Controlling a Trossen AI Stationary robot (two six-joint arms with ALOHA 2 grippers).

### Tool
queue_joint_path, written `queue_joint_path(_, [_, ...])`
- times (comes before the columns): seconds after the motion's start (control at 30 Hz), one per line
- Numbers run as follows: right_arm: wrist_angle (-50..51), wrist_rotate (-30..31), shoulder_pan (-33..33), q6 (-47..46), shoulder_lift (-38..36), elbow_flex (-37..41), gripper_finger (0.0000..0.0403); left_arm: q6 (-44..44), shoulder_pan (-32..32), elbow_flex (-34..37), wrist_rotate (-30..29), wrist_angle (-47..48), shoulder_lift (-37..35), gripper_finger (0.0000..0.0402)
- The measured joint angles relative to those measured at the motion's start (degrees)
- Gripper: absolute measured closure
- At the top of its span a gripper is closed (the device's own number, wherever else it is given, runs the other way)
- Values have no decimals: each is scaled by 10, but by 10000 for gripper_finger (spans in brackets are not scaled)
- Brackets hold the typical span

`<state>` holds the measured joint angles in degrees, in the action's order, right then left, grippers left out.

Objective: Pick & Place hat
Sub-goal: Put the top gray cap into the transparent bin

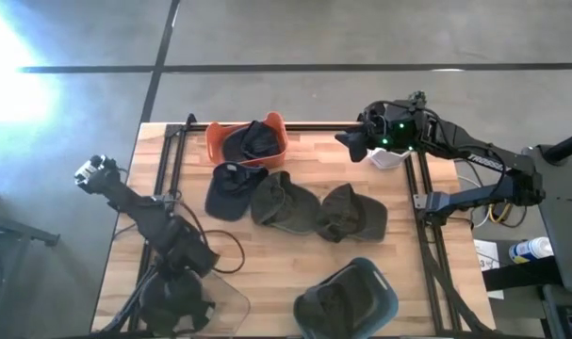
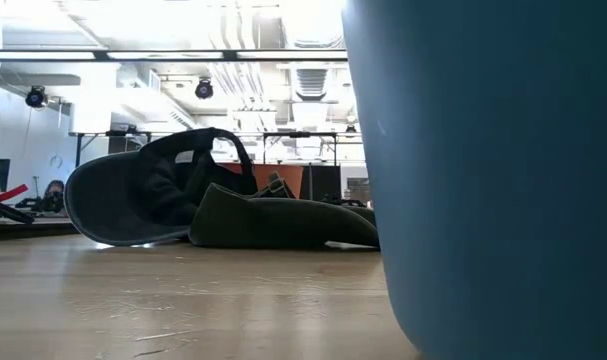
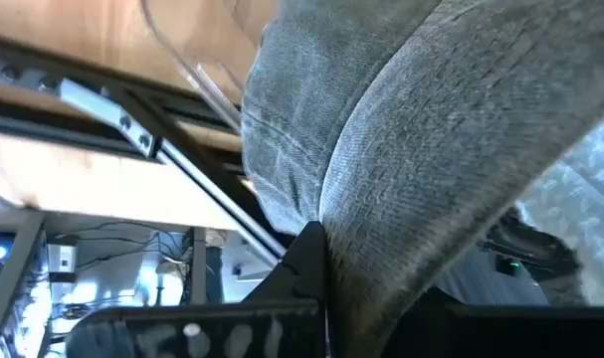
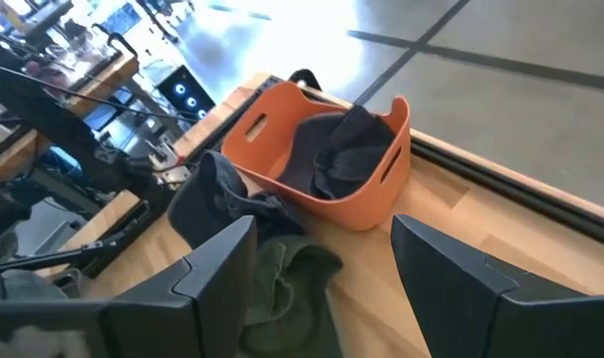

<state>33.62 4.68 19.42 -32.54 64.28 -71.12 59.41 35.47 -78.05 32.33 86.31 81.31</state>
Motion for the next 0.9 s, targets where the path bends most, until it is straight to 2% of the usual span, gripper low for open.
queue_joint_path(0.17, [0, -2, 0, -12, 1, 18, 175, -21, 0, 28, 7, -35, 4, 390])
queue_joint_path(0.37, [-1, -2, 0, -30, 0, 31, 175, -95, -12, -28, -68, -7, 3, 390])
queue_joint_path(0.6, [-20, -2, 0, -33, 0, 49, 175, -131, -60, -104, -153, 7, 3, 390])
queue_joint_path(0.9, [-39, -2, 0, -35, 0, 60, 175, -158, -99, -180, -168, 7, 3, 390])
